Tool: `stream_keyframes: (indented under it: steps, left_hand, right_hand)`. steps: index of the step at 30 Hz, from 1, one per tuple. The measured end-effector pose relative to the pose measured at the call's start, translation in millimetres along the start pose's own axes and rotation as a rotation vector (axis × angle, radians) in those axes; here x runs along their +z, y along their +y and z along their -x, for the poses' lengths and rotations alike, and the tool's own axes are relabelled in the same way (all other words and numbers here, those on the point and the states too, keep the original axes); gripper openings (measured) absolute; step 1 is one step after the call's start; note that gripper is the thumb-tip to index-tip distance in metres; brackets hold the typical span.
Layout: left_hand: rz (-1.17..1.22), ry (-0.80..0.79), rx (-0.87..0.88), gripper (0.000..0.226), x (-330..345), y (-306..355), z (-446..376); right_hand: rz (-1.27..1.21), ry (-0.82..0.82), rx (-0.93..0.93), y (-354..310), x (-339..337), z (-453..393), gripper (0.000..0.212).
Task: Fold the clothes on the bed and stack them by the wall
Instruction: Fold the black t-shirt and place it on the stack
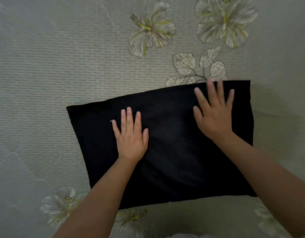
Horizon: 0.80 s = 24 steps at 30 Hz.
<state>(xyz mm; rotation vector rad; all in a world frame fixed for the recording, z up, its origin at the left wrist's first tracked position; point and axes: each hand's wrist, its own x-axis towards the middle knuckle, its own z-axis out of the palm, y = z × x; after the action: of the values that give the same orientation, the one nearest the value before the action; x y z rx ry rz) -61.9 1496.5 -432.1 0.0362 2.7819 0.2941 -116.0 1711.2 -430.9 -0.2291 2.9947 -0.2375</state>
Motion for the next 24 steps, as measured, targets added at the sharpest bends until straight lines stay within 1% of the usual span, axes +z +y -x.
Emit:
stream_keyframes:
  steps: [1, 2, 5, 11, 15, 18, 21, 23, 24]
  left_hand:
    - [-0.006, -0.014, -0.022, 0.059, 3, -3, 0]
    - [-0.014, -0.027, -0.033, 0.061, 6, -5, -1]
    - [-0.036, -0.043, -0.020, 0.064, 11, -6, -3]
    - [-0.014, -0.087, -0.079, 0.071, 9, -3, 0]
    - [-0.043, -0.072, -0.066, 0.074, 12, -3, 2]
    - [-0.071, -0.052, -0.065, 0.076, 16, -3, 2]
    - [-0.073, 0.003, -0.060, 0.073, 22, -7, 2]
    - [-0.072, 0.042, -0.053, 0.070, 24, -8, 3]
    - [-0.072, 0.057, -0.050, 0.069, 24, -8, 3]
  right_hand:
    - [0.033, -0.030, -0.051, 1, 3, 7, 0.047]
    - [0.051, -0.051, -0.061, 6, 7, 11, 0.047]
    - [0.059, -0.069, -0.034, 21, 13, 12, 0.049]
    - [0.023, -0.145, -0.022, 22, 10, 12, 0.054]
    - [0.014, -0.201, 0.001, 24, 11, 14, 0.057]
    - [0.007, -0.200, 0.005, 26, 12, 14, 0.058]
    - [-0.003, -0.214, -0.002, 27, 13, 16, 0.055]
    - [-0.047, -0.178, -0.005, 29, 10, 27, 0.053]
    - [-0.072, -0.129, 0.013, 31, 6, 38, 0.053]
